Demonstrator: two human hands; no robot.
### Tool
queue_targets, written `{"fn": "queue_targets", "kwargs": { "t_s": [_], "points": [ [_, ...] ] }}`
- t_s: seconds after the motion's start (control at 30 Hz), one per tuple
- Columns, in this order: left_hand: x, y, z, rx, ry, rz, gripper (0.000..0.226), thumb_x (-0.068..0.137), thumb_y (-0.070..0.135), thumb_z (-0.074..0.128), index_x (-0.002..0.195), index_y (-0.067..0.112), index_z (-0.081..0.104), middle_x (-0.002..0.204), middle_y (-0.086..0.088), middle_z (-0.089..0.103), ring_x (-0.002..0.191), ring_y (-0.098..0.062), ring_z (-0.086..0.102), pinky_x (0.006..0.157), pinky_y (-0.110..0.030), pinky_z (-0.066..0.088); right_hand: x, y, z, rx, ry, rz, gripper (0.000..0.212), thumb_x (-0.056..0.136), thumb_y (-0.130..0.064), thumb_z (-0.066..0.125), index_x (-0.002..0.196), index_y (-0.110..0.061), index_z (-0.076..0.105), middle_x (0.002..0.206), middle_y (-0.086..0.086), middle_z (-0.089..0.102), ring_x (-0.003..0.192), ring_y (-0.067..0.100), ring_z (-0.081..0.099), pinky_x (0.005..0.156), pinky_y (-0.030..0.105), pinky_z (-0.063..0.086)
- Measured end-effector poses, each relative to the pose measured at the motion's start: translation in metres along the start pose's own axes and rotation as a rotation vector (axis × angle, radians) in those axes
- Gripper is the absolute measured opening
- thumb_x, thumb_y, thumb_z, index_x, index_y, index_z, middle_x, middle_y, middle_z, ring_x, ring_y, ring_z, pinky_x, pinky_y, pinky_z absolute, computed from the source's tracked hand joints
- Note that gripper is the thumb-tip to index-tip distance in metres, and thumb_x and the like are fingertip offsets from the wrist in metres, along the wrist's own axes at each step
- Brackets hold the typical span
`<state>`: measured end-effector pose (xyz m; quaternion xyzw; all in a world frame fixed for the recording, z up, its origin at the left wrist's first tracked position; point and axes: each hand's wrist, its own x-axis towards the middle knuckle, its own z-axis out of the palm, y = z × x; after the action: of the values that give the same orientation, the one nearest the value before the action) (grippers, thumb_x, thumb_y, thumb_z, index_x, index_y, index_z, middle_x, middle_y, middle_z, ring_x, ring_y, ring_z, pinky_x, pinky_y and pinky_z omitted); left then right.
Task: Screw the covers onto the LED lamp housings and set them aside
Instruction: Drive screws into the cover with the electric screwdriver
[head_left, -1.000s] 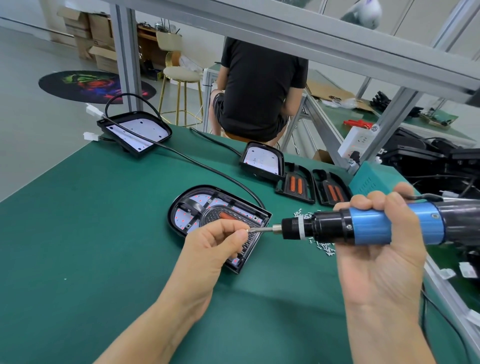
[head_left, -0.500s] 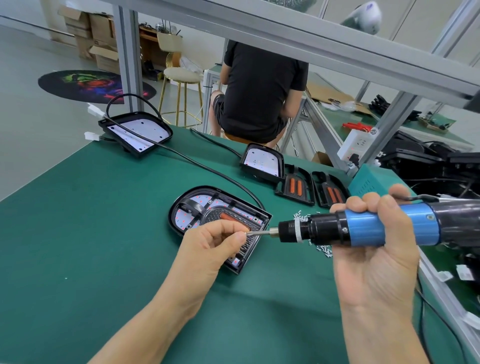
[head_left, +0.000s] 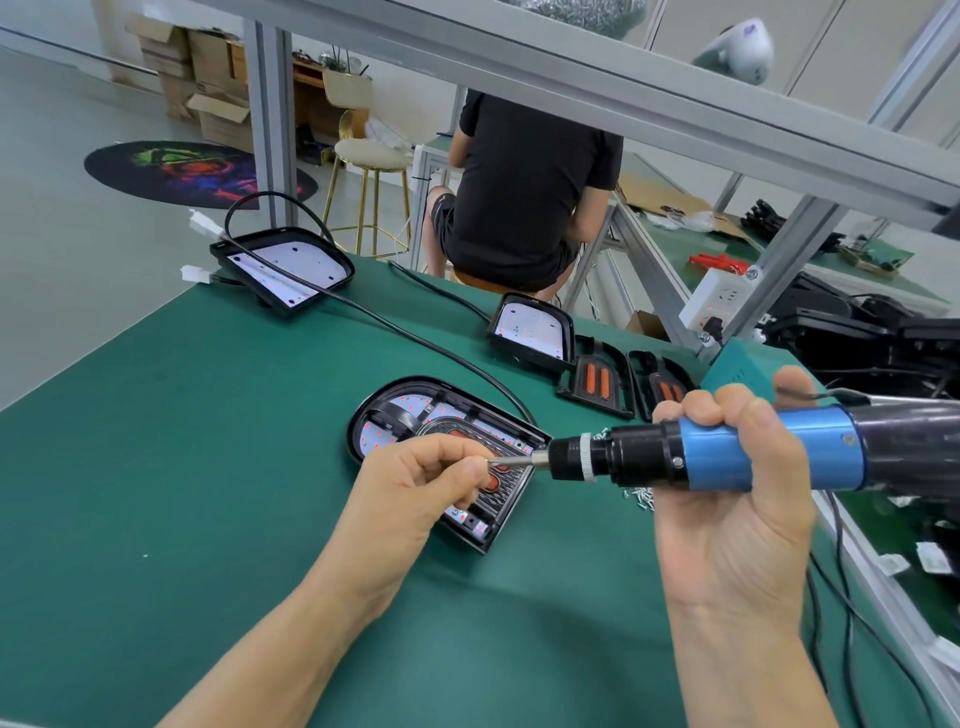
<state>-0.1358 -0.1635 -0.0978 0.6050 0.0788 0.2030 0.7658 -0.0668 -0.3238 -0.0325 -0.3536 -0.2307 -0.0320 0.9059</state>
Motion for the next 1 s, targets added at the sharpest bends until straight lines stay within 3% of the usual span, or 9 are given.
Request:
{"fn": "queue_targets", "kwargs": {
  "t_s": [0.13, 0.23, 0.3, 0.43, 0.53, 0.63, 0.73, 0.8, 1.0],
  "points": [
    [0.001, -0.002, -0.004, 0.012, 0.005, -0.011, 0.012, 0.083, 0.001, 0.064, 0.079, 0.009, 0.072, 0.069, -0.005, 0.067, 0.060, -0.009, 0.052, 0.064, -0.016, 0.048, -0.001, 0.004, 0.001, -0.014, 0.016, 0.007, 0.028, 0.086, -0.007, 0.051, 0.103, -0.029, 0.052, 0.073, -0.009, 0.053, 0.069, 0.008, 0.055, 0.082, 0.026, 0.050],
    [-0.002, 0.000, -0.006, -0.004, -0.018, -0.040, 0.008, 0.076, 0.013, 0.069, 0.082, 0.012, 0.075, 0.073, -0.002, 0.071, 0.064, -0.007, 0.057, 0.067, -0.014, 0.048, 0.001, 0.006, 0.000, -0.009, 0.020, 0.030, 0.027, 0.085, -0.008, 0.052, 0.101, -0.029, 0.053, 0.071, -0.010, 0.053, 0.068, 0.008, 0.055, 0.080, 0.026, 0.050],
    [-0.004, 0.001, -0.012, 0.048, -0.022, -0.039, 0.024, 0.069, 0.022, 0.072, 0.092, 0.019, 0.076, 0.085, 0.004, 0.072, 0.075, -0.007, 0.060, 0.072, -0.015, 0.047, 0.001, 0.006, 0.000, -0.017, 0.009, 0.042, 0.026, 0.084, -0.009, 0.053, 0.100, -0.029, 0.053, 0.071, -0.011, 0.054, 0.068, 0.007, 0.055, 0.079, 0.026, 0.050],
    [-0.002, -0.001, -0.041, 0.418, 0.042, 0.103, 0.048, 0.072, 0.016, 0.081, 0.110, 0.039, 0.064, 0.103, 0.027, 0.059, 0.095, 0.007, 0.052, 0.085, -0.006, 0.034, 0.002, 0.006, -0.004, -0.074, -0.042, 0.068, 0.026, 0.084, -0.008, 0.055, 0.101, -0.028, 0.054, 0.072, -0.008, 0.053, 0.067, 0.009, 0.056, 0.078, 0.026, 0.051],
    [-0.002, -0.009, -0.054, 0.860, -0.093, 0.263, 0.046, 0.065, 0.022, 0.068, 0.110, 0.036, 0.065, 0.115, 0.027, 0.054, 0.118, 0.005, 0.040, 0.104, -0.015, 0.019, 0.001, 0.010, -0.007, -0.146, -0.063, 0.111, 0.030, 0.082, -0.007, 0.058, 0.103, -0.027, 0.054, 0.071, -0.006, 0.054, 0.066, 0.011, 0.057, 0.076, 0.027, 0.050],
    [-0.001, -0.017, -0.052, 1.140, -0.218, 0.386, 0.038, 0.064, 0.013, 0.076, 0.098, 0.028, 0.070, 0.111, 0.017, 0.058, 0.116, -0.009, 0.047, 0.103, -0.022, 0.015, -0.001, 0.018, -0.008, -0.211, -0.085, 0.133, 0.032, 0.080, -0.007, 0.060, 0.105, -0.026, 0.052, 0.070, -0.005, 0.053, 0.068, 0.013, 0.055, 0.078, 0.031, 0.046],
    [0.003, -0.016, -0.049, 1.324, -0.235, 0.475, 0.039, 0.054, 0.007, 0.084, 0.086, 0.026, 0.071, 0.102, 0.006, 0.062, 0.103, -0.020, 0.059, 0.100, -0.037, 0.030, -0.001, 0.022, -0.007, -0.284, -0.092, 0.128, 0.035, 0.079, -0.007, 0.062, 0.106, -0.024, 0.051, 0.070, -0.005, 0.055, 0.069, 0.015, 0.055, 0.080, 0.035, 0.042],
    [0.005, -0.015, -0.047, 1.366, -0.227, 0.527, 0.037, 0.052, 0.006, 0.085, 0.079, 0.026, 0.071, 0.097, 0.002, 0.062, 0.096, -0.023, 0.062, 0.097, -0.039, 0.035, -0.001, 0.023, -0.006, -0.305, -0.098, 0.133, 0.035, 0.078, -0.007, 0.063, 0.106, -0.024, 0.051, 0.070, -0.006, 0.055, 0.070, 0.015, 0.055, 0.081, 0.035, 0.042],
    [0.007, -0.016, -0.044, 1.418, -0.203, 0.630, 0.027, 0.059, 0.005, 0.083, 0.072, 0.023, 0.070, 0.093, -0.001, 0.063, 0.088, -0.023, 0.063, 0.093, -0.039, 0.030, 0.000, 0.024, -0.001, -0.346, -0.118, 0.142, 0.036, 0.075, -0.006, 0.064, 0.104, -0.024, 0.051, 0.067, -0.007, 0.057, 0.071, 0.016, 0.054, 0.077, 0.030, 0.046]
  ]
}}
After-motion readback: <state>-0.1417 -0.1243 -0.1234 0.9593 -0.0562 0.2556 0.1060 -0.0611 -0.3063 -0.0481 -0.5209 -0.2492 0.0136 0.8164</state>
